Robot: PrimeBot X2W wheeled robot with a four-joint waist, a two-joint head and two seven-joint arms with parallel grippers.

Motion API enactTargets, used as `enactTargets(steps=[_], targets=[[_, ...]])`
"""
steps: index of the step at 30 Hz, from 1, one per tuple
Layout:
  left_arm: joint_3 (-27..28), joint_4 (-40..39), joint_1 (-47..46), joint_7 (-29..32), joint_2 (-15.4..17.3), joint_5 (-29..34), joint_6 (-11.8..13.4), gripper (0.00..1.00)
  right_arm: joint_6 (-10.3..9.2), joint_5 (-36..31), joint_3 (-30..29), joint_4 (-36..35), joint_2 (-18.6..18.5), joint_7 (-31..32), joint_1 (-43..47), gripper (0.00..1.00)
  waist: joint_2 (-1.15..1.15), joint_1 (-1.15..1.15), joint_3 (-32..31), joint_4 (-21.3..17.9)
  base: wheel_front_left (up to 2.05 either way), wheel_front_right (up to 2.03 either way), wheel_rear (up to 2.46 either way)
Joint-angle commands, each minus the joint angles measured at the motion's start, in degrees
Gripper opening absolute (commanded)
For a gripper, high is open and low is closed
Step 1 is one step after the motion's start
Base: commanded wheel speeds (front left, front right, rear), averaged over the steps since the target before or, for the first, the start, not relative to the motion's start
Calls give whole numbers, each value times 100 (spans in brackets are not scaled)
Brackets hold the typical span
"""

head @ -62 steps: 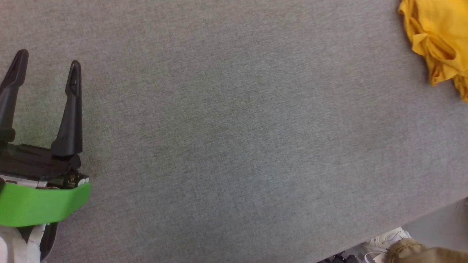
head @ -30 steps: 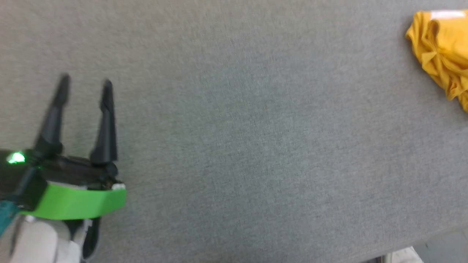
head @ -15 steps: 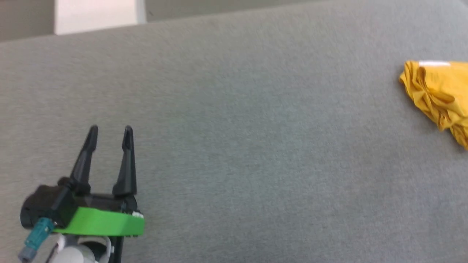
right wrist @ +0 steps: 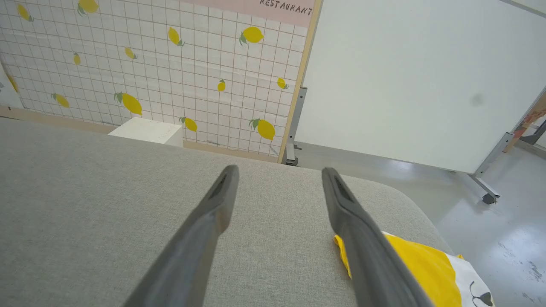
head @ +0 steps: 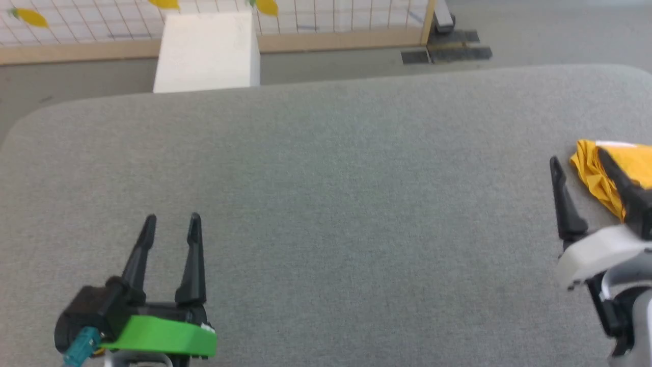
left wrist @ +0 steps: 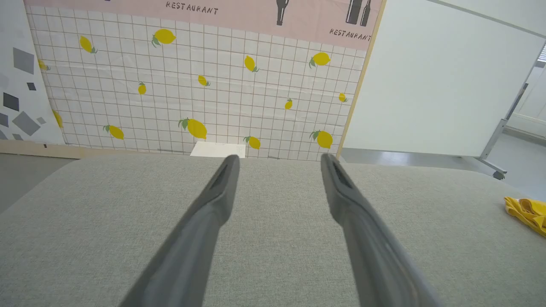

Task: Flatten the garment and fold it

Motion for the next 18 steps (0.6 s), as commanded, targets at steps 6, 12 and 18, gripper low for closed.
enactTargets(steps=[6, 12, 18], targets=[[-29, 294, 240, -208, -108, 54, 84, 100, -10, -366, -76, -378, 549, -378, 668, 100, 0, 1, -245, 178, 0, 0, 0], [-63, 534, 354, -339, -234, 58, -37, 100, -10, -491, -166, -337, 762, -770, 1332, 100, 0, 1, -352, 307, 0, 0, 0], [-50, 741, 416, -379, -275, 121, -147, 100, -10, -187, -204, -160, 771, -963, 1586, 100, 0, 1, -457, 337, 0, 0, 0]])
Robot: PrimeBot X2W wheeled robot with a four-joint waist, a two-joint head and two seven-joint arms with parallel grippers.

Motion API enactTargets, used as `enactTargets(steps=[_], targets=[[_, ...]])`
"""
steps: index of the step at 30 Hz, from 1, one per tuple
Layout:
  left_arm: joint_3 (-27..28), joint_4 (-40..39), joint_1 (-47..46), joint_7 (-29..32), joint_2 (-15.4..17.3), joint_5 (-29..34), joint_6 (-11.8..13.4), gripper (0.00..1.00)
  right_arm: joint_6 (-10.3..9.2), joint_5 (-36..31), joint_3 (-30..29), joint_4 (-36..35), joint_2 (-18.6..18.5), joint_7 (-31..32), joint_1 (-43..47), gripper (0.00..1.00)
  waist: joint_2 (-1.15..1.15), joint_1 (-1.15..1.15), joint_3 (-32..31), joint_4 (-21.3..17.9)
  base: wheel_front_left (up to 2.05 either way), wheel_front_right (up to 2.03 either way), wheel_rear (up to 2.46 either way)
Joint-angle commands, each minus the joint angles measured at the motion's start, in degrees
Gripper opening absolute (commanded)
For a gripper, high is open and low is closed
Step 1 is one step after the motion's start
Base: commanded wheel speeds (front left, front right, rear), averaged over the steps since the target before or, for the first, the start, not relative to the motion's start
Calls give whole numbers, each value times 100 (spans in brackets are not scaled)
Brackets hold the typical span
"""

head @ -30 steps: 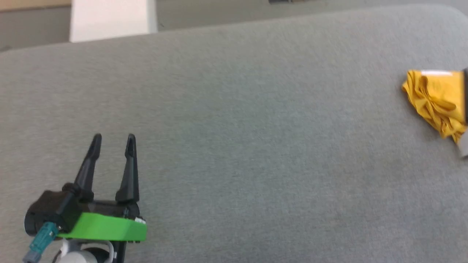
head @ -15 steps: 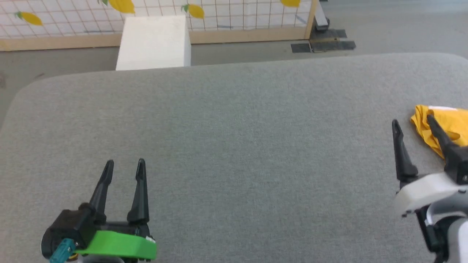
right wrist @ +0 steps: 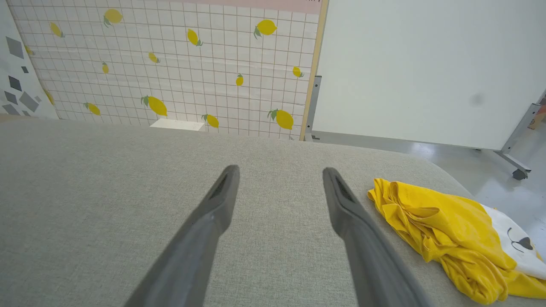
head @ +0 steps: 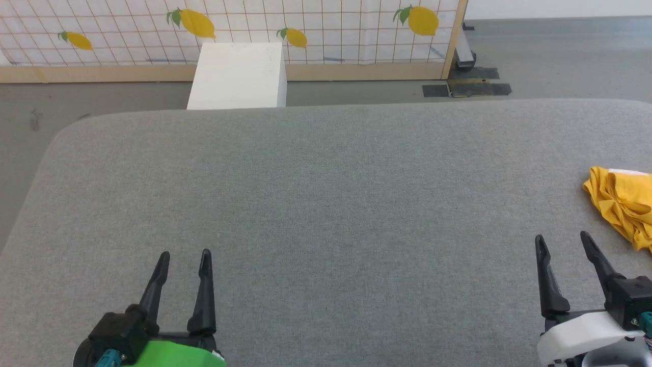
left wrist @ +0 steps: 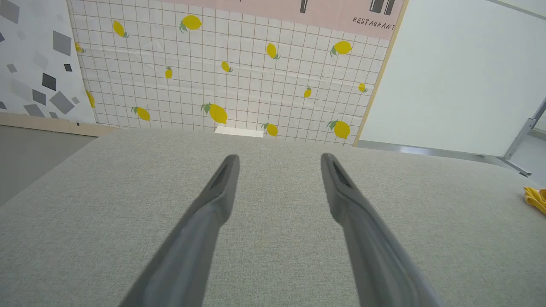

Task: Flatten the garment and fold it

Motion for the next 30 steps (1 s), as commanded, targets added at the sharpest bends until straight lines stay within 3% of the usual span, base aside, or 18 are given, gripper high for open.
enactTargets(steps=[1, 11, 12, 30], targets=[[24, 26, 104, -38, -38, 66, -37, 100, -10, 54, -1, 28, 10, -57, 68, 100, 0, 1, -41, 2, 0, 0, 0], [61, 106, 177, -49, -76, 76, -124, 100, -10, 152, 22, 106, 11, -90, 34, 100, 0, 1, -56, -31, 0, 0, 0], [36, 110, 112, -4, -77, 30, -106, 0, 0, 125, 20, 90, -1, -44, 16, 0, 0, 1, -59, -31, 0, 0, 0], [159, 187, 2, 183, -204, 311, -158, 0, -1, 124, 113, 165, -1, -4, -67, 0, 0, 1, -85, -13, 0, 0, 0]])
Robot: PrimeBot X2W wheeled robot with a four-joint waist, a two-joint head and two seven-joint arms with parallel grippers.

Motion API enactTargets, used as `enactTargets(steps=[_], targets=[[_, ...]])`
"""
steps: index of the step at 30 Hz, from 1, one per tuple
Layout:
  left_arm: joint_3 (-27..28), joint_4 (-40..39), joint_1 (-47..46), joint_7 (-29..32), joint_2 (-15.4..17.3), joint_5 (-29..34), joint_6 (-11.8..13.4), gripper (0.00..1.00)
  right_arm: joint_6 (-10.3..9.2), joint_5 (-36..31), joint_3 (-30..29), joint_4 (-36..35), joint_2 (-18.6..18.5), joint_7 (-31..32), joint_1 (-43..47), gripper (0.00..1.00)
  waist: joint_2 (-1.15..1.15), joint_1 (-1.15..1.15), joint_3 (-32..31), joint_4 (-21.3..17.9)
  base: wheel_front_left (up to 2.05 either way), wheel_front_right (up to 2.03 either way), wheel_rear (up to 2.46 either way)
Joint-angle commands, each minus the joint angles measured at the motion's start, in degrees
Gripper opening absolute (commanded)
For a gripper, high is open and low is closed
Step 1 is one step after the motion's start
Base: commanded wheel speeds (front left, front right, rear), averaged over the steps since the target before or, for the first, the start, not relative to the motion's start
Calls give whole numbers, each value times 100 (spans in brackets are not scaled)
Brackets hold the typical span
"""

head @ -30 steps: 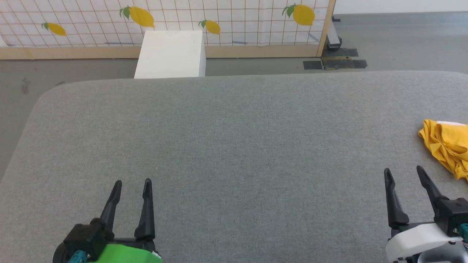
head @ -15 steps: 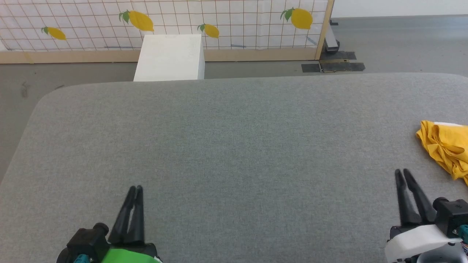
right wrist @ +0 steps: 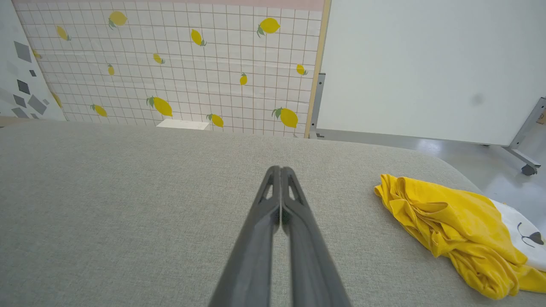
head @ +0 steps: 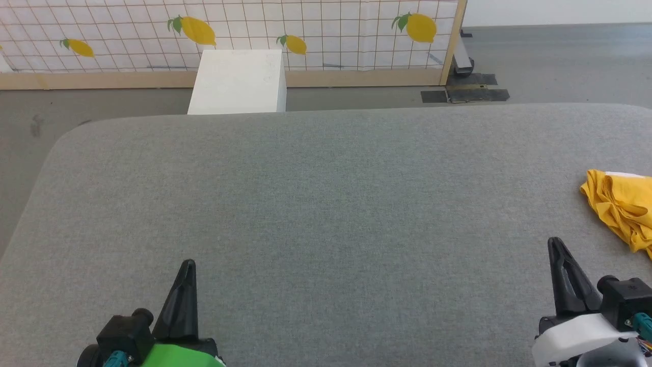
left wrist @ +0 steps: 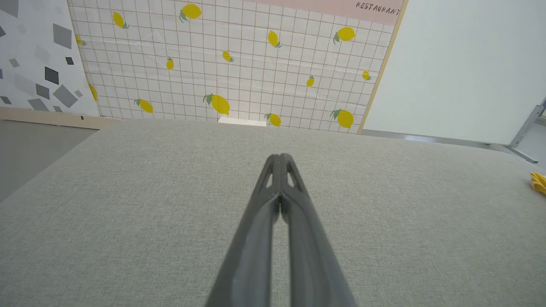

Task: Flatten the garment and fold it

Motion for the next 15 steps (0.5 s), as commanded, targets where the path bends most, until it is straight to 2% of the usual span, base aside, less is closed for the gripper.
enactTargets(steps=[1, 15], targets=[[35, 36, -100, 33, -53, 79, -43, 0, -1, -1, 35, 33, 2, 15, -84, 0, 0, 0, -2, 2, 0, 0, 0], [168, 110, -203, 202, -174, 346, -92, 0, -2, -2, 124, 105, 3, 50, -164, 0, 0, 0, -26, 19, 0, 0, 0]])
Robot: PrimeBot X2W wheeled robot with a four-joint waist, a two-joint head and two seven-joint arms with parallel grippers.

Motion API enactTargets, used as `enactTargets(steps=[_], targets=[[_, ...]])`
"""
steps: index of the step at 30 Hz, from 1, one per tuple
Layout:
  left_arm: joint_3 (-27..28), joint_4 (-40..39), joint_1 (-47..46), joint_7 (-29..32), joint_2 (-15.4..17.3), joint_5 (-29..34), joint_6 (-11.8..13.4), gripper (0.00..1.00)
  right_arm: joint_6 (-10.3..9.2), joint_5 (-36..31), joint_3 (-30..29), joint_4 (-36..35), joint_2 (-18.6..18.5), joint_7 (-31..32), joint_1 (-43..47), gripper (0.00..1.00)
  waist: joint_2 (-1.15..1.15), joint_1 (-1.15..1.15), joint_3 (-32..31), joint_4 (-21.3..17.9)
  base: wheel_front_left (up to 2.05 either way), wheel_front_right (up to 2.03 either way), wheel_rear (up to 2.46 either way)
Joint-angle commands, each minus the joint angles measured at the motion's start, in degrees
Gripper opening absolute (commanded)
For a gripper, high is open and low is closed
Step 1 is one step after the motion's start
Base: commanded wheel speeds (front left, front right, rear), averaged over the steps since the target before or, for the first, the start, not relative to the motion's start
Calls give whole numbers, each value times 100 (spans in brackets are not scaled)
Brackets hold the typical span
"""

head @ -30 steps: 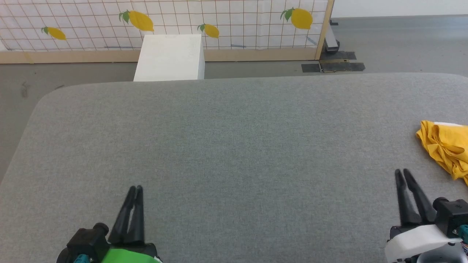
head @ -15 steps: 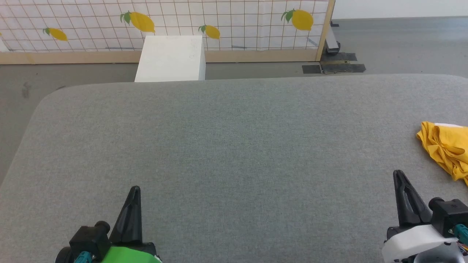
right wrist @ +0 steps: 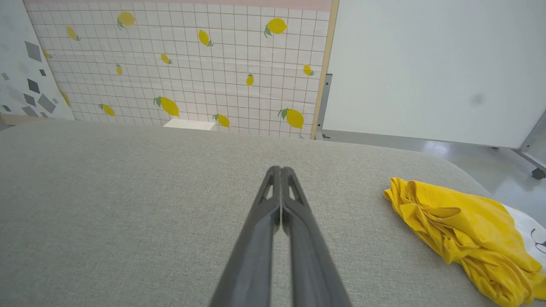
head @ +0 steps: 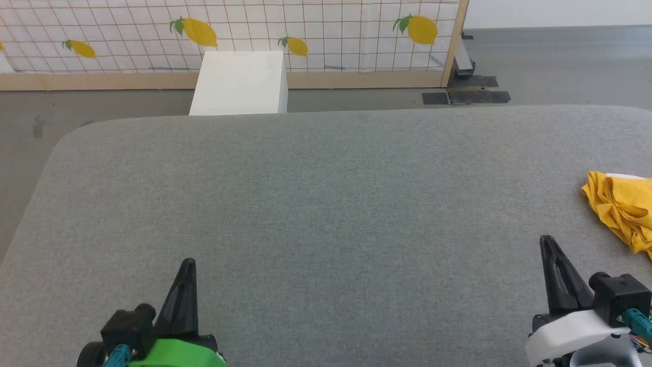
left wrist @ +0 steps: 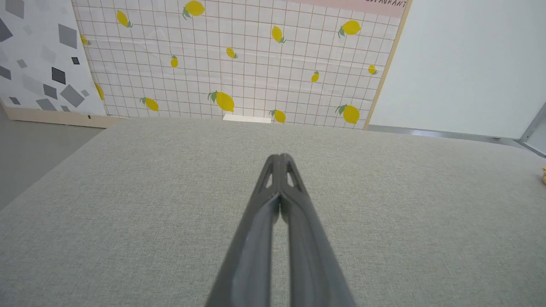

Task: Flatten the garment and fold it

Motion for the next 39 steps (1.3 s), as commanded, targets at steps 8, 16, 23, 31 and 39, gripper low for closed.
enactTargets(steps=[8, 16, 23, 31, 39], targets=[[112, 62, -194, 120, -107, 268, -69, 0, -3, -2, 71, 68, 4, 39, -130, 0, 0, 0, -15, 11, 0, 0, 0], [183, 102, -249, 211, -173, 411, -96, 0, -4, -2, 119, 106, 5, 58, -173, 0, 0, 0, -28, 20, 0, 0, 0], [246, 137, -298, 291, -230, 539, -119, 0, -4, -3, 162, 141, 6, 75, -211, 0, 0, 0, -39, 28, 0, 0, 0], [317, 177, -353, 382, -295, 682, -145, 0, -5, -3, 210, 179, 7, 94, -254, 0, 0, 0, -52, 37, 0, 0, 0], [388, 217, -409, 473, -360, 825, -171, 0, -6, -3, 258, 218, 8, 113, -296, 0, 0, 0, -64, 46, 0, 0, 0]])
